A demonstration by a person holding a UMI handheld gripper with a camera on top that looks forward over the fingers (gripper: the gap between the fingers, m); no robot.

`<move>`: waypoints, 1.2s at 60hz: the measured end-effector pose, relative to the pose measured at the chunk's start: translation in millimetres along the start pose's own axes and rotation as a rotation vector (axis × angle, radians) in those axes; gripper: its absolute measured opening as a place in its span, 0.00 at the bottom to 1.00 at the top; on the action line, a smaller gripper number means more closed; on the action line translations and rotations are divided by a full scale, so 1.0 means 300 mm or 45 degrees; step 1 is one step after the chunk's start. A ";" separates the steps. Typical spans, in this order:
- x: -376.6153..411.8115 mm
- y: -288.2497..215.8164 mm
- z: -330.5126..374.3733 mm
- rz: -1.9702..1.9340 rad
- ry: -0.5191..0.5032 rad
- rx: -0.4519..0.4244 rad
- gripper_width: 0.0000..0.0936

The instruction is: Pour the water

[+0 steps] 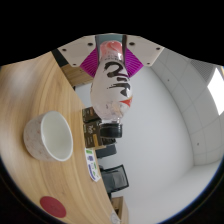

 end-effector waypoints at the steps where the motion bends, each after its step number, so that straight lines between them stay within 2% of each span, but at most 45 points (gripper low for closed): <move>1: 0.036 0.012 0.028 0.036 0.005 -0.003 0.32; 10: 0.212 -0.048 0.071 0.607 0.041 -0.052 0.32; 21: 0.412 -0.283 0.176 1.381 0.127 -0.259 0.32; 30: 0.399 -0.566 0.289 1.855 0.339 -0.411 0.32; 36: 0.297 -0.736 0.353 2.045 0.496 -0.451 0.32; 42: 0.237 -0.878 0.381 2.129 0.622 -0.441 0.32; 50: 0.116 -0.989 0.421 2.170 0.721 -0.401 0.32; 57: 0.025 -1.046 0.442 2.136 0.763 -0.381 0.32; 59: 0.039 -1.038 0.439 2.153 0.718 -0.401 0.32; 63: 0.034 -1.034 0.447 2.171 0.706 -0.401 0.32; 66: 0.032 -1.031 0.442 2.182 0.690 -0.408 0.36; 72: 0.041 -1.034 0.456 2.156 0.714 -0.388 0.51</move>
Point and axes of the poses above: the point between the fingertips, and its own axes, seen from behind it with the camera up: x to the left, y down, z backward, against the way the camera looks, the point moved 1 cm from there along z, backward, against the way the camera looks, and after that the axes turned 14 degrees about -z, right-handed, at the moved point
